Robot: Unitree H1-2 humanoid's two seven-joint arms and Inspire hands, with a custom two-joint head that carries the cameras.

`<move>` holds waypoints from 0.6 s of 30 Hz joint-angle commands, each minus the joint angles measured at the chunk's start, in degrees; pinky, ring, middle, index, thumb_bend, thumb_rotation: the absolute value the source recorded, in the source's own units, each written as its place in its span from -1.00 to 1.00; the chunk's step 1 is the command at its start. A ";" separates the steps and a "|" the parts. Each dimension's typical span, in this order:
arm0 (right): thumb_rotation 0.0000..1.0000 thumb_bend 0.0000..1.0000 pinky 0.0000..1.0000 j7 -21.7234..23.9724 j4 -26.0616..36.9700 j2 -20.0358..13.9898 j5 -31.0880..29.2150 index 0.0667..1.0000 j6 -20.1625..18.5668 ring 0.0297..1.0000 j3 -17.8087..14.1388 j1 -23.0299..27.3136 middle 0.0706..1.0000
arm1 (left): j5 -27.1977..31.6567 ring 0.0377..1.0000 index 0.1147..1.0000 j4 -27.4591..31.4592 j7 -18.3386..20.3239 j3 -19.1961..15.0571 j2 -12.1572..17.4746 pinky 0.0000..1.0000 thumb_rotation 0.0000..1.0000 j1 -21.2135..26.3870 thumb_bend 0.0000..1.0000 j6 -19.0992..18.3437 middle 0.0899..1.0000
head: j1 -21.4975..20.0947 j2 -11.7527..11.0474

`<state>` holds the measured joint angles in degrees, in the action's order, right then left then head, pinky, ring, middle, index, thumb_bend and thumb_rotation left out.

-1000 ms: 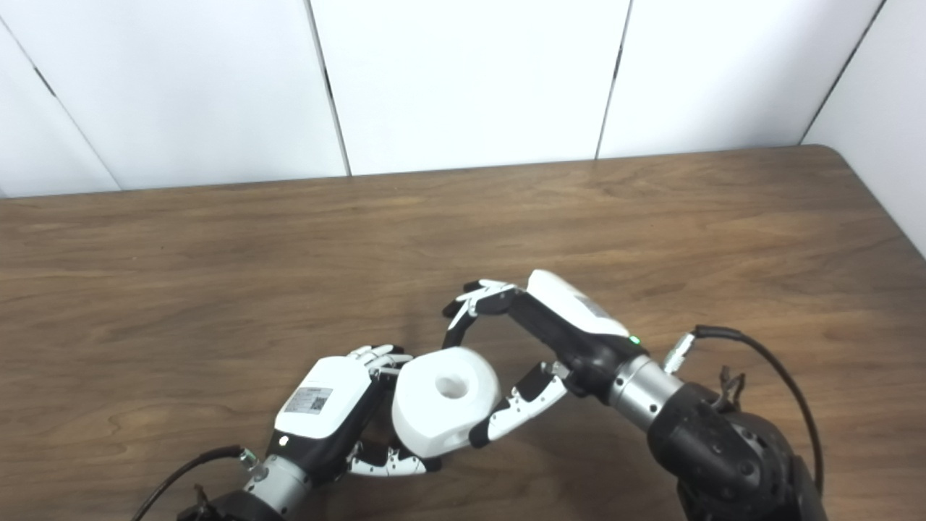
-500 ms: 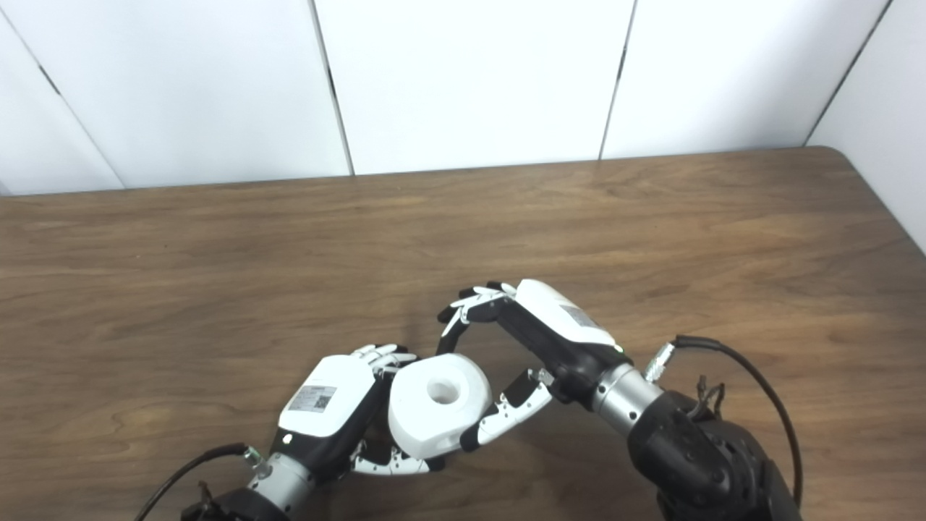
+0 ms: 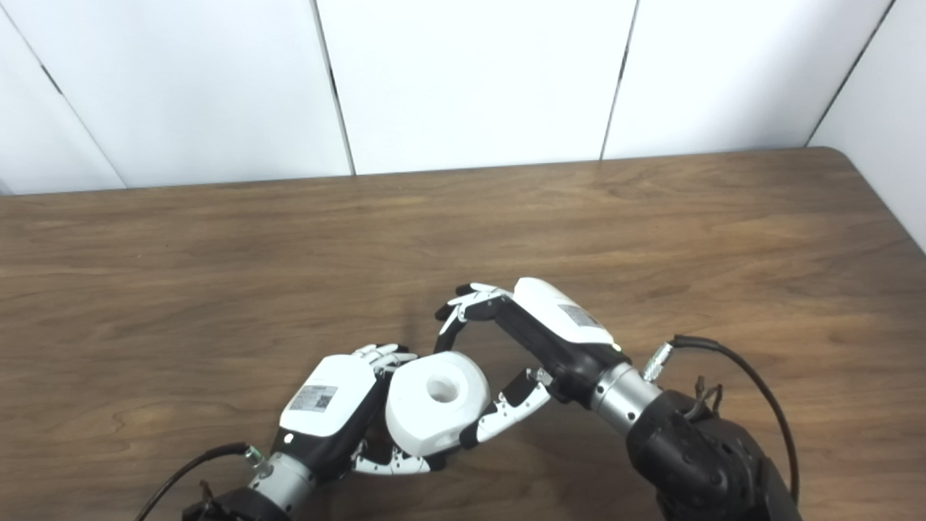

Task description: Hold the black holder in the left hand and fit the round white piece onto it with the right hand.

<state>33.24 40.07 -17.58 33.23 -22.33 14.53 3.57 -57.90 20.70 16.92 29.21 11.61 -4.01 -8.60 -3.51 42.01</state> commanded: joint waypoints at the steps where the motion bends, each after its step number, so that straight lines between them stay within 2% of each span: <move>1: -0.74 0.04 0.65 0.15 2.14 -1.68 0.91 -0.11 1.73 0.83 -0.08 1.83 0.54 | -1.02 0.77 -0.15 -4.65 8.09 1.80 1.08 0.76 -0.89 -2.64 0.04 -3.59 0.60 | -0.03 0.07; 9: -0.74 0.04 0.64 0.93 2.62 -3.97 1.33 -0.11 2.04 0.84 0.62 2.57 0.53 | -0.94 0.77 -0.15 -4.36 7.90 1.75 1.26 0.75 -0.89 -2.72 0.04 -3.34 0.60 | -0.26 0.42; 18: -0.74 0.04 0.59 0.28 1.60 -4.26 2.63 -0.11 3.72 0.80 1.46 2.26 0.51 | -0.78 0.76 -0.15 -4.35 7.99 1.68 1.31 0.75 -0.89 -2.68 0.04 -3.38 0.59 | -0.45 0.49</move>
<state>33.87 40.67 -20.99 35.39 -21.29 15.64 4.86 -57.88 20.73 16.93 29.18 11.64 -4.00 -8.61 -3.96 42.45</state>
